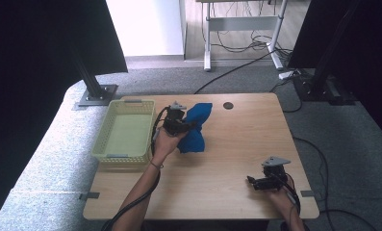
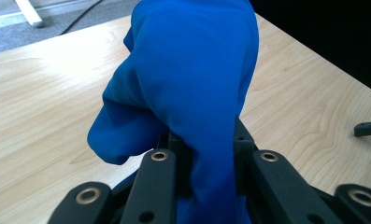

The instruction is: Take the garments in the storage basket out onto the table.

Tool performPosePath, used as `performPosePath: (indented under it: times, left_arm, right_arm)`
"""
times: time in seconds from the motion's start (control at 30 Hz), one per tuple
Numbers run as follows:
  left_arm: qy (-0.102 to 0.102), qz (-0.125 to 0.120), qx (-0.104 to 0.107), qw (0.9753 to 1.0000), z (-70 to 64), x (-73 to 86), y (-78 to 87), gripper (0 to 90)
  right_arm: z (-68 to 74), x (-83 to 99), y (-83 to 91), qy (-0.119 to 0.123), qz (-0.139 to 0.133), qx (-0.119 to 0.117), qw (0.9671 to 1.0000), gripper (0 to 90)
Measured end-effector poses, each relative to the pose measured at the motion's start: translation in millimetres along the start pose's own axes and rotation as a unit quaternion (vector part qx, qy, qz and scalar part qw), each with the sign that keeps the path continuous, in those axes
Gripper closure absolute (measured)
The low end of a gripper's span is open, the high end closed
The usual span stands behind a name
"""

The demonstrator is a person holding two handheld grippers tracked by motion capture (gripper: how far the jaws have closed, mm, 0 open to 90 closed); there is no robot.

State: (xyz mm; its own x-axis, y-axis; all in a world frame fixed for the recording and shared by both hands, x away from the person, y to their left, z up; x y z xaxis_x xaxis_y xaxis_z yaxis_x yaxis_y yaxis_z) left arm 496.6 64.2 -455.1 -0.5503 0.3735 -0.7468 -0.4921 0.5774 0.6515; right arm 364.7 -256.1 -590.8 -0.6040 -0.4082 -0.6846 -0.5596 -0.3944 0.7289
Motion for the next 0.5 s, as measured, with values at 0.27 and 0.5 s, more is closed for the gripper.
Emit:
performPosePath:
  times: [0.27,0.5]
  left_arm:
    - [-0.005,0.009,0.01,0.9999,-9.7,1.5,-19.2,77.3]
    - [-0.005,0.02,0.013,0.9997,-14.3,5.1,-37.8,77.2]
  right_arm:
    - [0.0,0.0,0.0,0.0,0.0,0.0,1.0,5.7]
    - [0.2,0.0,0.0,0.001,0.0,-0.001,1.0,5.7]
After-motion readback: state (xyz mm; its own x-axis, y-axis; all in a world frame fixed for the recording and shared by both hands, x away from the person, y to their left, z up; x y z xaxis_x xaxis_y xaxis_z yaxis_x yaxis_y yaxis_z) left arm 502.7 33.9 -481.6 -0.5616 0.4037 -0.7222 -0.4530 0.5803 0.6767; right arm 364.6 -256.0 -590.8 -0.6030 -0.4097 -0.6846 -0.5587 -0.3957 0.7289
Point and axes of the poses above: each handheld gripper's, and its own axes: y roughly backward along the jaws, x roughly out of its underside, z roughly to its left, the point moved 4 cm from there along -y, roughly forward along the jaws, and after that the axes turned 4 degrees about z, right-handed, at the moved point
